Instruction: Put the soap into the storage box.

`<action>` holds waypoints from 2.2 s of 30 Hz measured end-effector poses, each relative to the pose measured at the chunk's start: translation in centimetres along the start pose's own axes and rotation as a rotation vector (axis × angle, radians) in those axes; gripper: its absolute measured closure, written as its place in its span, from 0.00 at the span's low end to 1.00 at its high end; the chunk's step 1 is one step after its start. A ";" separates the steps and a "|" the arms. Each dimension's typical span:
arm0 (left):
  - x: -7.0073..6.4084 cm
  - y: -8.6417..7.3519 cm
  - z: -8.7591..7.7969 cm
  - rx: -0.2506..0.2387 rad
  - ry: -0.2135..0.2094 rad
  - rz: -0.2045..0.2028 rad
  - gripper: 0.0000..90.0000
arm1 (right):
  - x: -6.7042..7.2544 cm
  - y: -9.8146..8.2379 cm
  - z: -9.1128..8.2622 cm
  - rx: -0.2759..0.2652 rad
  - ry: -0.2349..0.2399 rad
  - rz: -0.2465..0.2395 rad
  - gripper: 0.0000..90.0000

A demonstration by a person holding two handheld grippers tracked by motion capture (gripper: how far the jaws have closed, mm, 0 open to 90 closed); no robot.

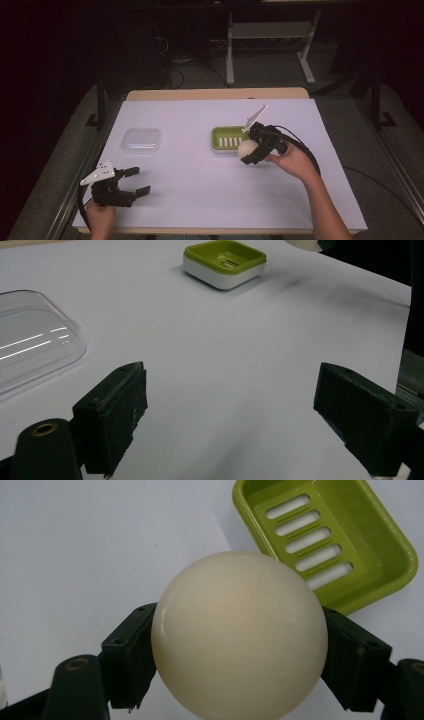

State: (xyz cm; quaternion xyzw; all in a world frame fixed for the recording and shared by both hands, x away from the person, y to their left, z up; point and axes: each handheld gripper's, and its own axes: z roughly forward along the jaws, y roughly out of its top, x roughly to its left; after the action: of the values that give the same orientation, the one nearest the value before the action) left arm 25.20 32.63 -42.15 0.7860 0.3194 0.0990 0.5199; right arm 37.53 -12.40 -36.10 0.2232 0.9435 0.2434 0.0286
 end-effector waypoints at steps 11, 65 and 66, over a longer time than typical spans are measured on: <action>0.1 0.0 0.0 -0.002 0.000 -0.005 0.15 | -0.8 1.1 0.3 0.006 0.009 0.004 0.26; 0.1 0.0 -0.1 -0.003 -0.003 -0.004 0.15 | -4.6 6.4 3.2 0.047 0.014 0.024 0.26; 0.1 0.0 -0.1 -0.002 -0.003 -0.004 0.15 | -4.7 6.4 3.4 0.048 0.012 0.028 0.26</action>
State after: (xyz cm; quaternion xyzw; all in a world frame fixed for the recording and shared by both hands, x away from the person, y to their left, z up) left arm 25.23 32.78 -42.13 0.7849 0.3201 0.0973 0.5215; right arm 44.86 -7.92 -36.28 0.2353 0.9460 0.2226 0.0141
